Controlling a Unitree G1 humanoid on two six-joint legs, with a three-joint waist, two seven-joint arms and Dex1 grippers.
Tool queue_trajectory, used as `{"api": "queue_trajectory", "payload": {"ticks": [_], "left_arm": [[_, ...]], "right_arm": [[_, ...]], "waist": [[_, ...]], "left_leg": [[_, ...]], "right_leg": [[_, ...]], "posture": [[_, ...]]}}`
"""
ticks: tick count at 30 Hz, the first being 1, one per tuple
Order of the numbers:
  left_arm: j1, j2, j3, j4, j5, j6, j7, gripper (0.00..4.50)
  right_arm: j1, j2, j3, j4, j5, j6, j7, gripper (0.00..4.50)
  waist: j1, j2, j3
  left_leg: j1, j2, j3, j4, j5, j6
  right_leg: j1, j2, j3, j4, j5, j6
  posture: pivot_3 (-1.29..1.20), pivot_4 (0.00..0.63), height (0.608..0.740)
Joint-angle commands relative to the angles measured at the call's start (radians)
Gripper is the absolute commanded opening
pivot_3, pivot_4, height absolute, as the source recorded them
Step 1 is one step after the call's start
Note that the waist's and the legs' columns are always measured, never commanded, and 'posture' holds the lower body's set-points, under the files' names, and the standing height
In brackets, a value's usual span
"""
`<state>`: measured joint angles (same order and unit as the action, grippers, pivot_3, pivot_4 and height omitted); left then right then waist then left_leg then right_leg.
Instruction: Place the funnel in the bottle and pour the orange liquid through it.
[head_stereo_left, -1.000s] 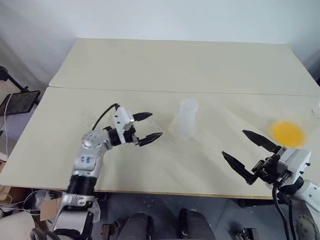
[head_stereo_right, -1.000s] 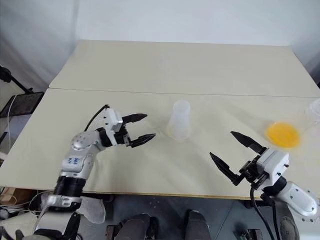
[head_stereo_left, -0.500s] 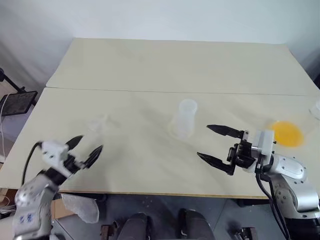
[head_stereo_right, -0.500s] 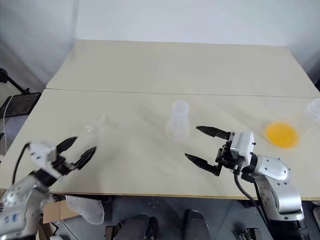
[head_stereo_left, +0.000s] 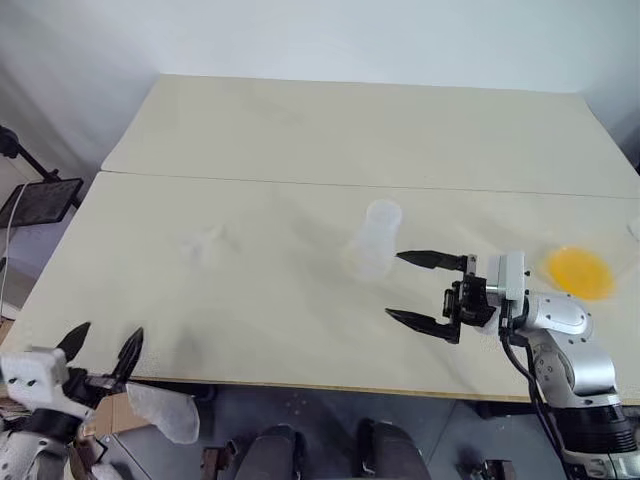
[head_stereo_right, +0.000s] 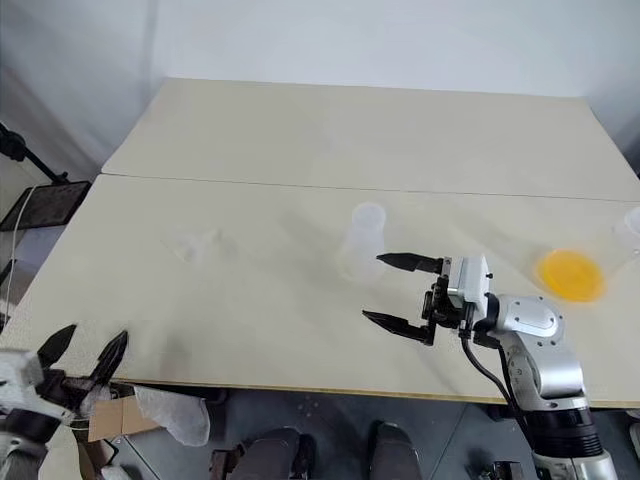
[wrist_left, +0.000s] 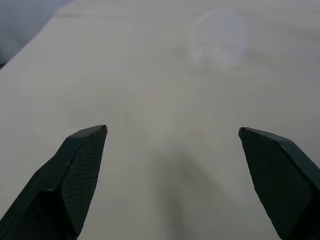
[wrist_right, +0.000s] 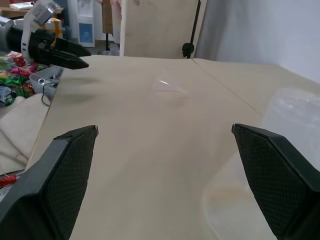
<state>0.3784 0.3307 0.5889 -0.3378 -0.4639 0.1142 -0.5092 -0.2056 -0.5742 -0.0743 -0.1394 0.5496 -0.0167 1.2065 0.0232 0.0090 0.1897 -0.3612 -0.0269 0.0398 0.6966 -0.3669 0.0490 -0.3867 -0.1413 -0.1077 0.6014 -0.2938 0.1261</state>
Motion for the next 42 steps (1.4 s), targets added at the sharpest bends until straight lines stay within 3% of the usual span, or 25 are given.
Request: {"api": "queue_trajectory", "payload": {"ticks": [1, 7, 15, 29, 35, 39, 42], "left_arm": [[-0.098, 0.042, -0.066, -0.034, 0.023, 0.079, 0.068, 4.49], [-0.382, 0.024, -0.235, 0.163, 0.087, 0.132, 0.128, 4.49], [-0.555, -0.008, -0.316, 0.334, 0.141, 0.095, 0.162, 4.49], [-0.597, 0.011, -0.329, 0.387, 0.158, 0.021, 0.125, 0.10], [-0.610, 0.080, -0.320, 0.344, 0.103, 0.019, 0.000, 0.05], [-0.661, 0.234, -0.344, 0.286, 0.086, 0.020, -0.182, 0.05], [-0.788, 0.369, -0.394, 0.280, 0.062, 0.037, -0.365, 0.05]], "right_arm": [[-0.011, 0.008, -0.006, -0.006, -0.003, -0.030, 0.000, 4.50], [0.017, 0.010, -0.008, -0.025, -0.021, -0.039, -0.023, 4.50], [0.051, 0.011, -0.015, -0.052, -0.035, -0.056, -0.061, 4.50], [0.099, 0.006, -0.030, -0.080, -0.024, -0.061, -0.097, 4.50], [0.142, 0.001, -0.058, -0.116, -0.024, -0.060, -0.124, 4.50], [0.190, -0.003, -0.092, -0.152, -0.024, -0.055, -0.163, 4.50], [0.228, 0.011, -0.128, -0.184, -0.017, -0.049, -0.215, 4.50]], "waist": [[0.001, 0.000, 0.000], [0.001, 0.001, -0.001], [-0.001, 0.001, -0.001], [0.003, 0.001, -0.001], [0.002, 0.001, -0.001], [0.001, 0.001, 0.000], [0.006, 0.001, 0.000]], "left_leg": [[0.000, 0.000, 0.000, 0.000, 0.001, 0.001], [0.000, 0.000, 0.000, 0.001, 0.001, 0.001], [-0.001, 0.001, 0.003, 0.001, 0.001, 0.001], [-0.001, 0.001, 0.004, 0.002, 0.001, 0.001], [-0.001, 0.001, 0.004, 0.002, 0.001, 0.001], [-0.001, 0.002, 0.004, 0.002, 0.001, 0.001], [-0.003, 0.002, 0.002, 0.003, 0.002, 0.001]], "right_leg": [[0.000, 0.000, 0.000, 0.001, 0.000, 0.000], [0.000, 0.005, 0.000, 0.007, 0.000, 0.000], [-0.003, 0.010, -0.003, 0.010, 0.000, 0.000], [-0.003, 0.009, -0.002, 0.009, 0.000, 0.001], [-0.003, 0.009, -0.002, 0.009, 0.000, 0.001], [-0.004, 0.009, -0.001, 0.009, 0.000, 0.000], [-0.003, 0.010, -0.001, 0.009, 0.000, 0.000]], "posture": [[0.00, 0.150, 0.740], [0.00, 0.150, 0.740], [0.00, 0.150, 0.740], [0.00, 0.150, 0.740], [0.00, 0.150, 0.740], [0.00, 0.150, 0.740], [0.00, 0.150, 0.740]]}}
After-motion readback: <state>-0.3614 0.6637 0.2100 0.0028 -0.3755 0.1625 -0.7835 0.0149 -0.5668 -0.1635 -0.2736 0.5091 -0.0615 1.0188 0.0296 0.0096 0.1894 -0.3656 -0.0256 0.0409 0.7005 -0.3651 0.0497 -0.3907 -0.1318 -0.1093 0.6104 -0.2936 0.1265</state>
